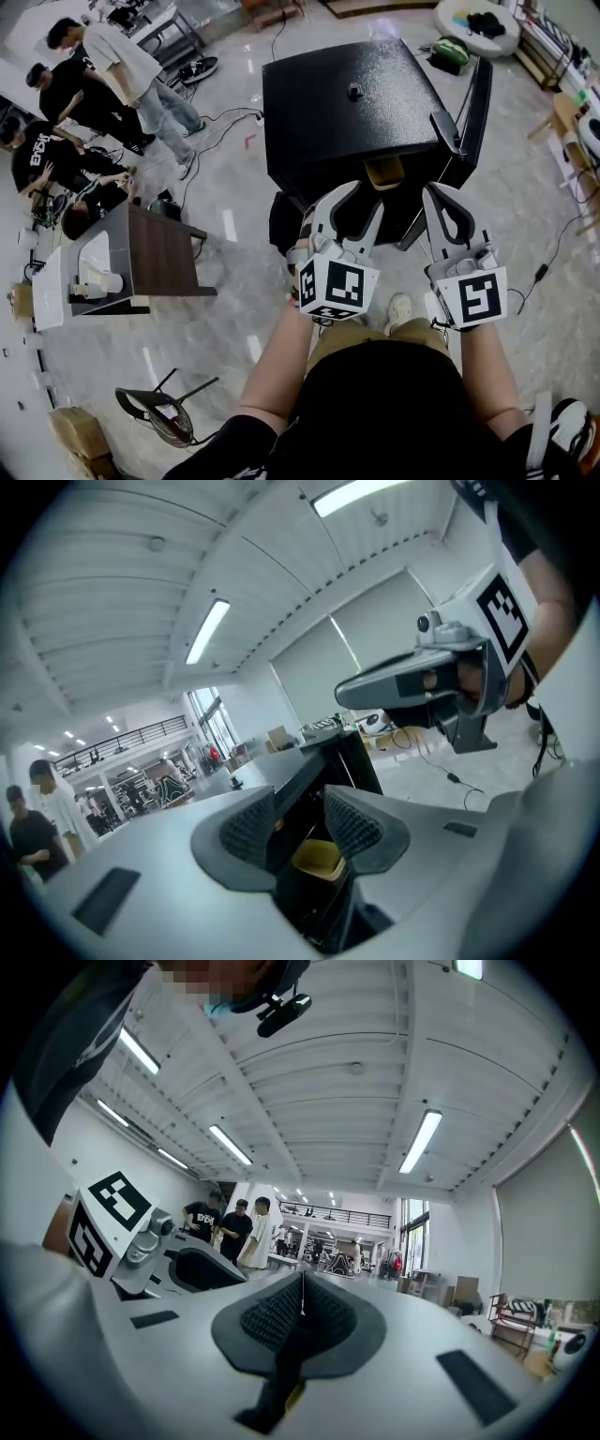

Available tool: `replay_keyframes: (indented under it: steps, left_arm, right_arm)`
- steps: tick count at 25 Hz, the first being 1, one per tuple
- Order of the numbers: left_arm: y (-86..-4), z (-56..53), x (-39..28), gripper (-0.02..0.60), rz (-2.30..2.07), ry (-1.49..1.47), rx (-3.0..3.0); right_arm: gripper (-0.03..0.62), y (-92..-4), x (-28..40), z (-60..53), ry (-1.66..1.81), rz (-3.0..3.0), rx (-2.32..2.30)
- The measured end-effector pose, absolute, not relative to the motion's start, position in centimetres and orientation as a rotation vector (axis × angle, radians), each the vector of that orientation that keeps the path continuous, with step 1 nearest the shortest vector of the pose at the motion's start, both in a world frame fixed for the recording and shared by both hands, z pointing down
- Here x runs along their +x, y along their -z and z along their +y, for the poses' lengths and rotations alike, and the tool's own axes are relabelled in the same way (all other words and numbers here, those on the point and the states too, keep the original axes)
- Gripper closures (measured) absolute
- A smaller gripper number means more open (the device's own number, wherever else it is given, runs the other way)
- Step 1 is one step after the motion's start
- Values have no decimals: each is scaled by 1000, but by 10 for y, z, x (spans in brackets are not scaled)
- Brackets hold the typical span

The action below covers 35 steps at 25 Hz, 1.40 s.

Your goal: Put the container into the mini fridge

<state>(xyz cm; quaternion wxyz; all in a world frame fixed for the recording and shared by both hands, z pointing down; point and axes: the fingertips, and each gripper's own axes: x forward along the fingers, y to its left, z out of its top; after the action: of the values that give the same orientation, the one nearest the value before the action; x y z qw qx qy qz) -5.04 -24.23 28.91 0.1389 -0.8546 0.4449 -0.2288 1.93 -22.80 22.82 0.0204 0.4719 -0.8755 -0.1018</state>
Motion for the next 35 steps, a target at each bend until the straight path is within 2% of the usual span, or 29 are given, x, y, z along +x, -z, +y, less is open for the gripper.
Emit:
replay_keyframes:
  steps: [8, 17, 20, 24, 35]
  left_arm:
    - [-234, -221, -68, 403, 1342, 365, -2505]
    - [-212, -192, -69, 403, 1315, 304, -2458]
    - [-211, -194, -76, 447, 1359, 280, -2441]
    - [-217, -191, -82, 550, 1394, 285, -2427]
    - [-214, -168, -78, 558, 1356, 216, -2474]
  right_arm:
    - [559, -212, 6, -219, 289, -2774, 1452]
    - [558, -206, -3, -209, 301, -2789, 1489]
    - [558, -209, -5, -208, 297, -2781, 1501]
    - [557, -219, -7, -202, 288, -2770, 1486]
    - [558, -206, -22, -183, 333, -2798, 1524]
